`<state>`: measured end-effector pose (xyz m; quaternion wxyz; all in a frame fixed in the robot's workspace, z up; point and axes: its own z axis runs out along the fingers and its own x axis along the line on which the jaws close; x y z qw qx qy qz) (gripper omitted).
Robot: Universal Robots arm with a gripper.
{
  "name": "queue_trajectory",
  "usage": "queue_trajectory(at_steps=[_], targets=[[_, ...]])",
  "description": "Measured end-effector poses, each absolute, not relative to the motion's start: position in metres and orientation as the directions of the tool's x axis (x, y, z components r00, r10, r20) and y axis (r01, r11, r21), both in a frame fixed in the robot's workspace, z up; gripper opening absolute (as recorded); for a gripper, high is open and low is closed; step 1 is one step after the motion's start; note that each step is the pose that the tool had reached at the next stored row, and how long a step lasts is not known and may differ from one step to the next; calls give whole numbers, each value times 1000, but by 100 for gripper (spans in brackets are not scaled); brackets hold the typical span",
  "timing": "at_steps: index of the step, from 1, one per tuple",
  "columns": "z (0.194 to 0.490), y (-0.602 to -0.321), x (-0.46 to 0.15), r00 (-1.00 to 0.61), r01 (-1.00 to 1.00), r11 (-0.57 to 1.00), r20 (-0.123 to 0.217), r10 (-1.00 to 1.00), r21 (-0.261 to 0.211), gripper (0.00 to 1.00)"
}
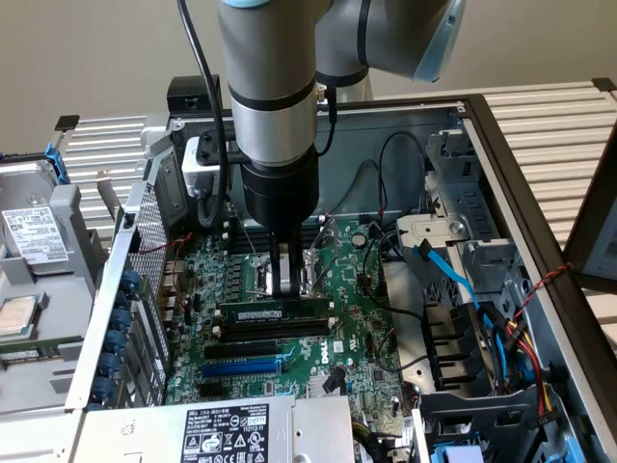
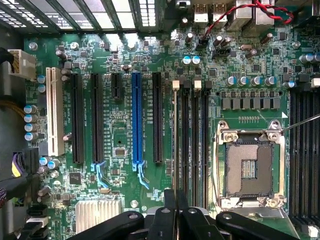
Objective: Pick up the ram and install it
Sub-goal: 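Insert the ram into the slot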
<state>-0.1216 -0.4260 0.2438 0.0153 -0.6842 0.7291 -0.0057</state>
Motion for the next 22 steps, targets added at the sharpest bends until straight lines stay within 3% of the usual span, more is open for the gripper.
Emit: queue_trajectory(at_steps=[6, 22], targets=[[243, -425, -121, -51, -999, 51, -14, -999, -7, 12], [234, -420, -121, -42, -999, 42, -14, -999, -2, 12]])
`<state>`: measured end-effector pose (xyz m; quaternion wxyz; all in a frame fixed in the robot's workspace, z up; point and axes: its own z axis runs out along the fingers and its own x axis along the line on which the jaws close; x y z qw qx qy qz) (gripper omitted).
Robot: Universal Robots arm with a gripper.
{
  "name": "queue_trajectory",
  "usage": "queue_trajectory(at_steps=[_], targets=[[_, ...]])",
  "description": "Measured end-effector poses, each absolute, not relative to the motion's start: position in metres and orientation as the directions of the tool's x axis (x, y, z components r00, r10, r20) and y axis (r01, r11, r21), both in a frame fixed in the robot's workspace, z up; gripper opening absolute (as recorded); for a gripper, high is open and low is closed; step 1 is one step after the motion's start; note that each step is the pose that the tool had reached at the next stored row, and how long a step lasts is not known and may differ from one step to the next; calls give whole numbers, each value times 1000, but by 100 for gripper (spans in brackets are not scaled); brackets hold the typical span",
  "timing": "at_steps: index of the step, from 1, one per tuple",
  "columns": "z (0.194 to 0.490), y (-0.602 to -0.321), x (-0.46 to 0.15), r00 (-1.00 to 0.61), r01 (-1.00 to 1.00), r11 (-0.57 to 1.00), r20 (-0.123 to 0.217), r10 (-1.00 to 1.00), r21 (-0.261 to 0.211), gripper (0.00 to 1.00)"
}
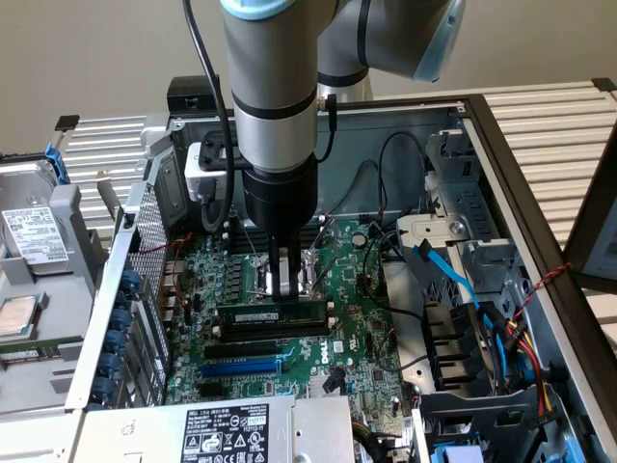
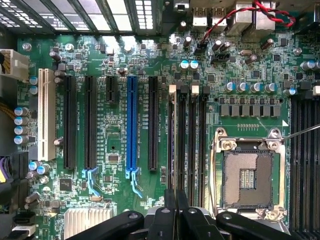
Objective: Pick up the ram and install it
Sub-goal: 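Insert the ram into the slot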
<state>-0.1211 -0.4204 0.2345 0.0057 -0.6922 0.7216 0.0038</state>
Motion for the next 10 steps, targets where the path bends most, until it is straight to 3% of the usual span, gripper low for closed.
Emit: queue_trajectory(at_steps=[10], targets=[[234, -420, -121, -53, -999, 53, -13, -998, -3, 12]])
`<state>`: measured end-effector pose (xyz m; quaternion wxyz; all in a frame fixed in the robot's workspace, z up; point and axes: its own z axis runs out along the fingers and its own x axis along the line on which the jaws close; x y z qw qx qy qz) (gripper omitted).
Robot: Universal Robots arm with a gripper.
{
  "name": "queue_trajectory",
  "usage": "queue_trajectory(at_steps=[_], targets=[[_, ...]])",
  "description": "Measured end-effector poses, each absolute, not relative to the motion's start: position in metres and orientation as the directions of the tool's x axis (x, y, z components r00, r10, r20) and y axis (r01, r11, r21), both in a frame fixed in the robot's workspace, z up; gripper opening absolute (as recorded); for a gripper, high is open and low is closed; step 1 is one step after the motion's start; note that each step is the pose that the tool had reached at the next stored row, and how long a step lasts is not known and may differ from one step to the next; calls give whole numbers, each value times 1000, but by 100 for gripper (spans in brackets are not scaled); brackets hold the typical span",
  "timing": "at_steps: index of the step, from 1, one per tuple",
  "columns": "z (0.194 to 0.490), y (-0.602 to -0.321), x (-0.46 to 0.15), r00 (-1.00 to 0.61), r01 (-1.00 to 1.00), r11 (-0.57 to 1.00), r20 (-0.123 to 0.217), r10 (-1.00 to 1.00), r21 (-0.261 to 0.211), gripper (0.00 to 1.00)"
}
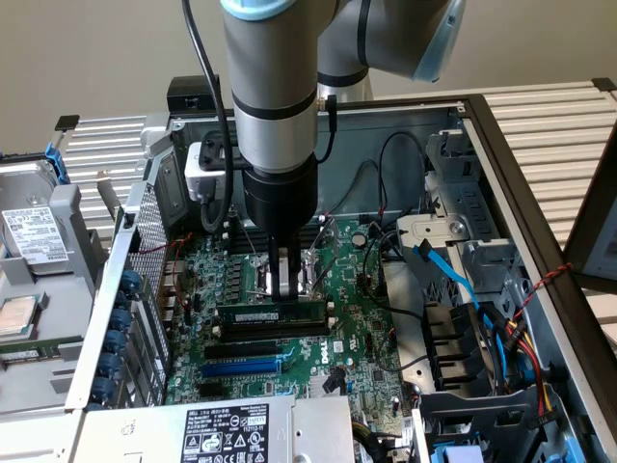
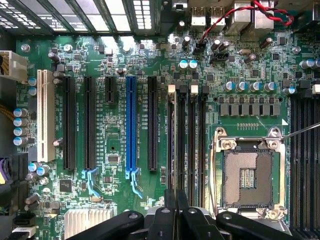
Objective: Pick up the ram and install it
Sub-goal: 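Insert the ram into the slot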
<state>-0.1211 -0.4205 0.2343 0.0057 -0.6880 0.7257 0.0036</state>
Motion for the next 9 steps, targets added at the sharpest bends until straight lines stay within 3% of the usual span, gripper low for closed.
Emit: queue_trajectory(at_steps=[9], targets=[[233, -421, -120, -54, -999, 54, -12, -998, -3, 12]])
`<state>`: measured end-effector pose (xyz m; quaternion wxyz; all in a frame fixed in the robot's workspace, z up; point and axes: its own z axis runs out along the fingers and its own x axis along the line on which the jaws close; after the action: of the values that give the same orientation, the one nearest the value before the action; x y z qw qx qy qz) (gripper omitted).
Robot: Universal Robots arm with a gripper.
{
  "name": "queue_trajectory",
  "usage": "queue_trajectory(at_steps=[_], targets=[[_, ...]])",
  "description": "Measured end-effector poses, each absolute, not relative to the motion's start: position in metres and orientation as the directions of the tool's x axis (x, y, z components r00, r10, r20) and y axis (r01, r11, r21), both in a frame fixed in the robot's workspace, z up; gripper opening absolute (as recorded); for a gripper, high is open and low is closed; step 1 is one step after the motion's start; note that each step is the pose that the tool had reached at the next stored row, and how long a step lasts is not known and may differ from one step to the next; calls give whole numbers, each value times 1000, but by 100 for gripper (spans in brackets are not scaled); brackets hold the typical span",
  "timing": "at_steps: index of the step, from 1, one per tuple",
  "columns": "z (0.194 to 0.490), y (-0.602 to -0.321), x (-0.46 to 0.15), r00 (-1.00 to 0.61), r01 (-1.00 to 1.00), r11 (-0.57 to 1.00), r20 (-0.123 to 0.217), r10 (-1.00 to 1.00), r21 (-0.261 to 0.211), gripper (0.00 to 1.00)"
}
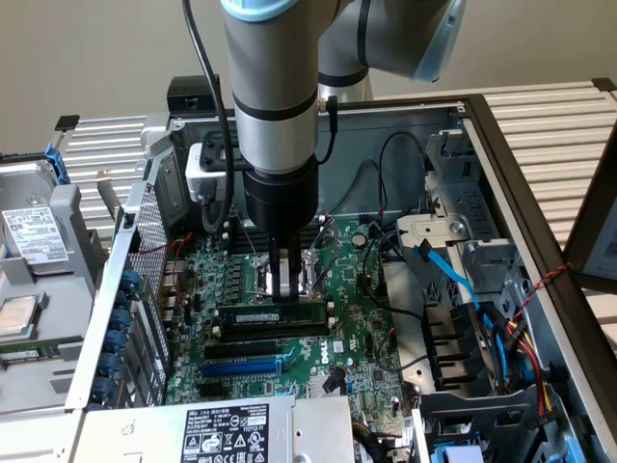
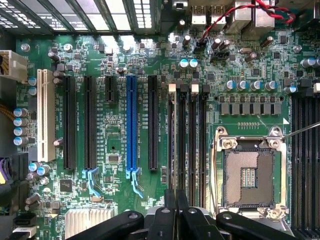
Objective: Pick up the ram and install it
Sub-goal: 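Insert the ram into the slot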
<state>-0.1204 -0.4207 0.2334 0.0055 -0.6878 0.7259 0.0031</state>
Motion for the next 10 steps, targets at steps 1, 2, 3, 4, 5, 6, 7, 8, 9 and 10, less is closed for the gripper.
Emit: queue_trajectory(at_steps=[1, 2, 3, 4, 5, 6, 7, 8, 9, 10], targets=[[233, -421, -120, -54, -999, 54, -12, -998, -3, 12], [233, -421, -120, -54, -999, 54, -12, -998, -4, 12], [233, -421, -120, -54, -999, 54, -12, -998, -5, 12], [233, -421, -120, -54, -999, 54, -12, -998, -5, 12], [233, -421, -120, -54, -999, 54, -12, -998, -5, 12], [233, -421, -120, -54, -999, 54, -12, -998, -5, 12], [233, -421, -120, -54, -999, 54, -12, -998, -5, 12], [233, -421, -120, -54, -999, 54, -12, -998, -6, 12], [233, -421, -120, -54, -999, 54, -12, -998, -6, 12], [233, -421, -120, -54, -999, 54, -12, -998, -6, 12]])
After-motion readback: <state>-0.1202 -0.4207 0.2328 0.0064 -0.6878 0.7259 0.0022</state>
